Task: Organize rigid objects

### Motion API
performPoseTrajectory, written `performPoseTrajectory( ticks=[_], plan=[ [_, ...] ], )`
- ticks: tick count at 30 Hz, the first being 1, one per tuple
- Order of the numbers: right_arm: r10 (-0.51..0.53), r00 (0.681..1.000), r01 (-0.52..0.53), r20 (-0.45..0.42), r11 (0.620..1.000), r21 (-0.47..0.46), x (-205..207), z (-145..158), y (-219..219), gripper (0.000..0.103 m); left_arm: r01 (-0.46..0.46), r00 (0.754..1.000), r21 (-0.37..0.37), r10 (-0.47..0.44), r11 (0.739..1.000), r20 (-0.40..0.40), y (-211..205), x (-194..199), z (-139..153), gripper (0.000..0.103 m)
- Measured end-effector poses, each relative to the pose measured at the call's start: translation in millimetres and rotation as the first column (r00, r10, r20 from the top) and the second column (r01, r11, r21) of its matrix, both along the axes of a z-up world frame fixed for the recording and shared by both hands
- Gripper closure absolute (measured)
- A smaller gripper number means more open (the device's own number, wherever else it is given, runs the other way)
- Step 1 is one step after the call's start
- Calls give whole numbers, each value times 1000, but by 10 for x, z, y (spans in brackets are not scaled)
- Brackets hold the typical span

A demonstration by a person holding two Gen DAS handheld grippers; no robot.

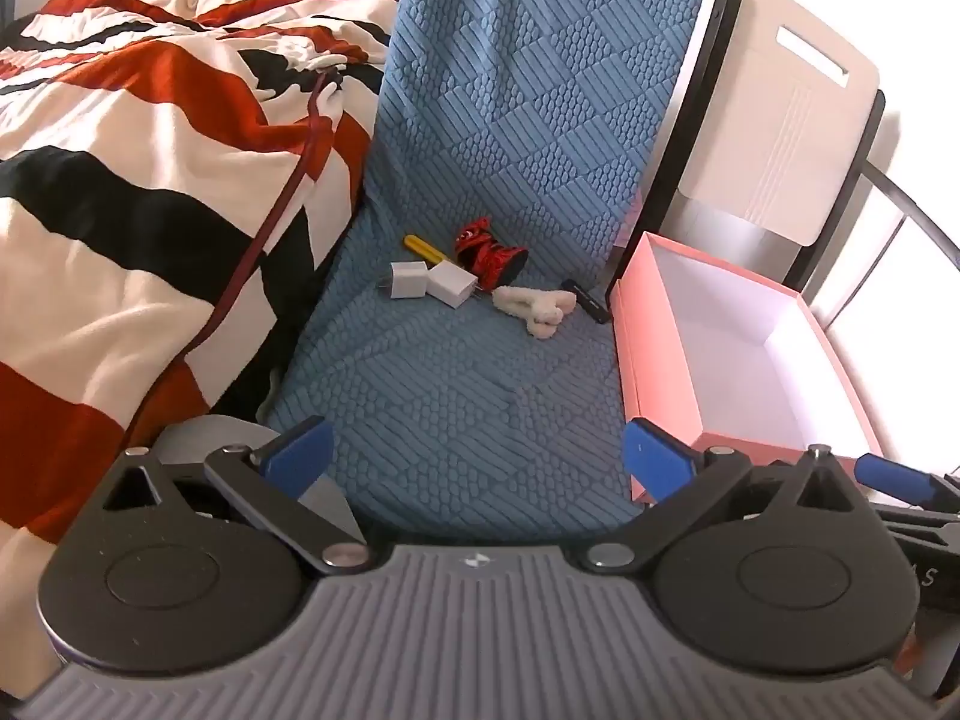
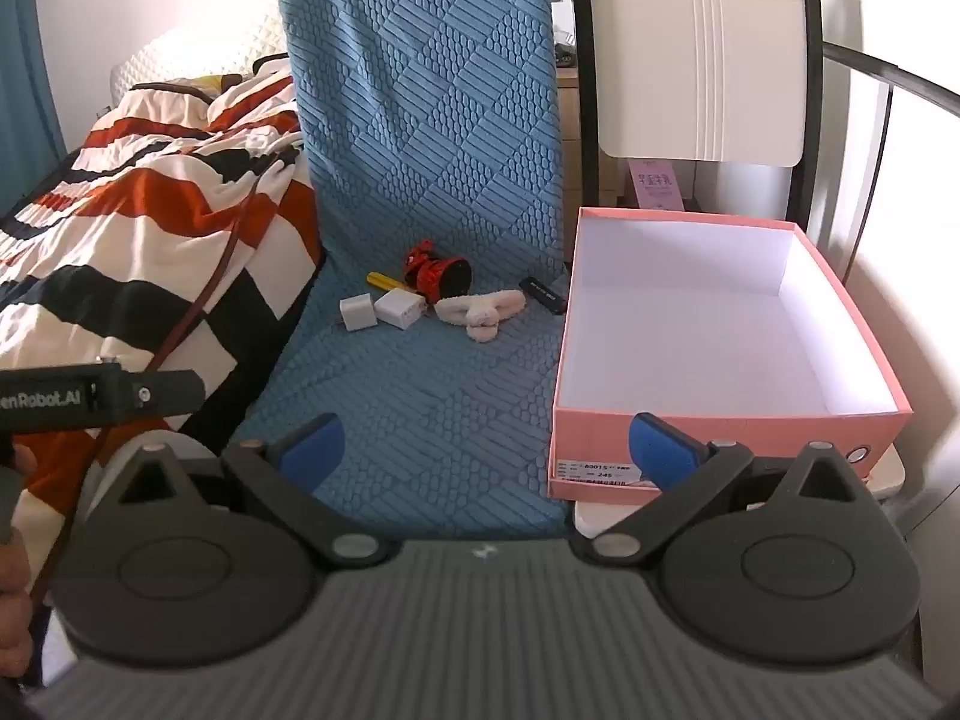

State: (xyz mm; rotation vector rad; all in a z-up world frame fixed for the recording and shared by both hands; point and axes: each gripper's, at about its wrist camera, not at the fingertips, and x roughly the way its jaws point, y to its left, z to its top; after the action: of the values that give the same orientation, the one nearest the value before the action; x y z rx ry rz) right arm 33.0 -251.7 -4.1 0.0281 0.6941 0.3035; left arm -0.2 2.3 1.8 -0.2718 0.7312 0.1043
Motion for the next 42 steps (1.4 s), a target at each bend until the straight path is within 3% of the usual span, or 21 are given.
performPoseTrajectory(
  ticks=[30,42],
  plan=[
    [-8,1000,8,-23,1000,10,126,-42,65,0,31,999,-37,-32,999,-13,-34,213,-28,0],
    [-13,1000,13,-24,1000,10,145,-42,64,0,29,1000,-18,-29,999,-11,-74,214,-44,0]
  ],
)
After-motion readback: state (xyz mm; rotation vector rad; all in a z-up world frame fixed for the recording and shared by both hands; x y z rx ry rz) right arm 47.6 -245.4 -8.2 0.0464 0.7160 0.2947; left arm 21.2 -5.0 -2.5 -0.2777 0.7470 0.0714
